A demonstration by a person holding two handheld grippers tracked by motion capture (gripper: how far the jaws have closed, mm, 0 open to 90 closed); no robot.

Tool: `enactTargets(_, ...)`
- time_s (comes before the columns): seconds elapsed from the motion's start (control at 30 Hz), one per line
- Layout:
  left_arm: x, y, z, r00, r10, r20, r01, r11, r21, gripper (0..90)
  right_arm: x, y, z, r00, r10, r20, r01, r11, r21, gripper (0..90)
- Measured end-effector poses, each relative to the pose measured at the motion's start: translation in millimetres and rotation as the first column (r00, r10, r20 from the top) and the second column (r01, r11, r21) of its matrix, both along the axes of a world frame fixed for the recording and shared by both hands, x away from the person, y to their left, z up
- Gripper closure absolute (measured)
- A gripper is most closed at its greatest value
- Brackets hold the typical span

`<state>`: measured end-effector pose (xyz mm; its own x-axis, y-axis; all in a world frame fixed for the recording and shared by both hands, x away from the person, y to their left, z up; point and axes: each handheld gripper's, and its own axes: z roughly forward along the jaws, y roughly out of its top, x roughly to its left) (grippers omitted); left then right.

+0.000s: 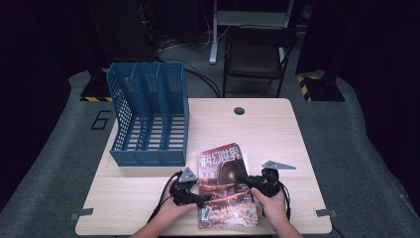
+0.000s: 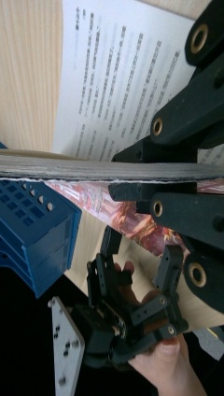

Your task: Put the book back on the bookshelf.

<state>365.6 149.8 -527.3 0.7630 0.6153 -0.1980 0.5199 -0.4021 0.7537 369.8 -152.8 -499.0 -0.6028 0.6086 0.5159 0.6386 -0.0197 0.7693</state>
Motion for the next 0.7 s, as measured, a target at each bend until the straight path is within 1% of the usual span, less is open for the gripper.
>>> enactTargets(0.03,0.5,-0.4,-0.8,1.0000,0.001,0.001,-0.001,1.0000,-0.008,12.7,-0.5,-0.5,0.5,1.0000,0.006,-0.004,-0.006,1.000,0.010,86.2)
enactTargets(0.07,1.0,-0.2,-0.6,0.9999,-0.001,-0.015,0.001,0.9999,-0.015,12.6,-0.7,-0.7,0.7,1.0000,0.008,-0.002,-0.008,1.000,0.014,86.2)
enactTargets(0.1,2.2,-0.4,-1.1,0.9999,-0.007,-0.011,0.006,0.9997,-0.023,11.9,-0.4,-1.0,0.6,0.9998,0.015,0.010,-0.016,1.000,0.020,86.2)
enactTargets(0.13,3.0,-0.6,-1.3,0.9998,-0.016,-0.014,0.015,0.9995,-0.028,11.3,-0.9,-1.1,1.1,0.9997,0.021,0.011,-0.021,0.999,0.028,86.2)
enactTargets(0.17,3.3,-1.8,-1.3,0.9992,-0.023,-0.032,0.022,0.9986,-0.048,10.9,-1.8,-0.9,2.1,0.9996,0.026,0.006,-0.026,0.999,0.033,86.2)
enactTargets(0.2,3.6,-2.2,-1.1,0.9987,-0.035,-0.038,0.034,0.9983,-0.047,8.7,-2.6,-0.6,3.1,0.9990,0.041,0.017,-0.042,0.998,0.041,86.2)
enactTargets(0.23,4.2,-4.0,-1.6,0.9988,-0.040,-0.029,0.039,0.9982,-0.046,8.7,-2.6,-0.6,3.1,0.9990,0.041,0.017,-0.042,0.998,0.041,86.2)
enactTargets(0.27,4.0,-5.5,-1.4,0.9978,-0.051,-0.042,0.049,0.9977,-0.047,6.7,-3.2,-0.3,3.6,0.9985,0.051,0.023,-0.052,0.998,0.044,86.2)
enactTargets(0.3,5.1,-5.8,-1.5,0.9976,-0.061,-0.033,0.059,0.9973,-0.043,5.1,-4.1,0.1,4.1,0.9977,0.061,0.029,-0.062,0.997,0.047,86.2)
enactTargets(0.4,5.6,-7.7,-1.4,0.9956,-0.082,-0.045,0.080,0.9956,-0.048,3.2,-6.0,0.9,5.3,0.9962,0.078,0.040,-0.080,0.996,0.049,86.2)
enactTargets(0.47,5.7,-8.5,-1.9,0.9953,-0.084,-0.048,0.081,0.9947,-0.064,3.2,-6.4,0.4,5.4,0.9952,0.086,0.046,-0.088,0.995,0.053,86.2)
enactTargets(0.57,6.7,-8.2,-2.1,0.9943,-0.096,-0.046,0.093,0.9936,-0.064,3.4,-6.0,-0.7,4.8,0.9944,0.095,0.046,-0.098,0.993,0.061,86.1)
enactTargets(0.67,7.9,-6.3,-1.6,0.9941,-0.095,-0.051,0.091,0.9934,-0.070,5.5,-5.1,-1.3,3.9,0.9943,0.096,0.047,-0.099,0.993,0.059,86.1)
enactTargets(0.7,7.9,-6.1,-1.5,0.9945,-0.087,-0.058,0.082,0.9936,-0.077,6.7,-5.0,-1.3,3.7,0.9943,0.097,0.043,-0.100,0.993,0.059,86.0)
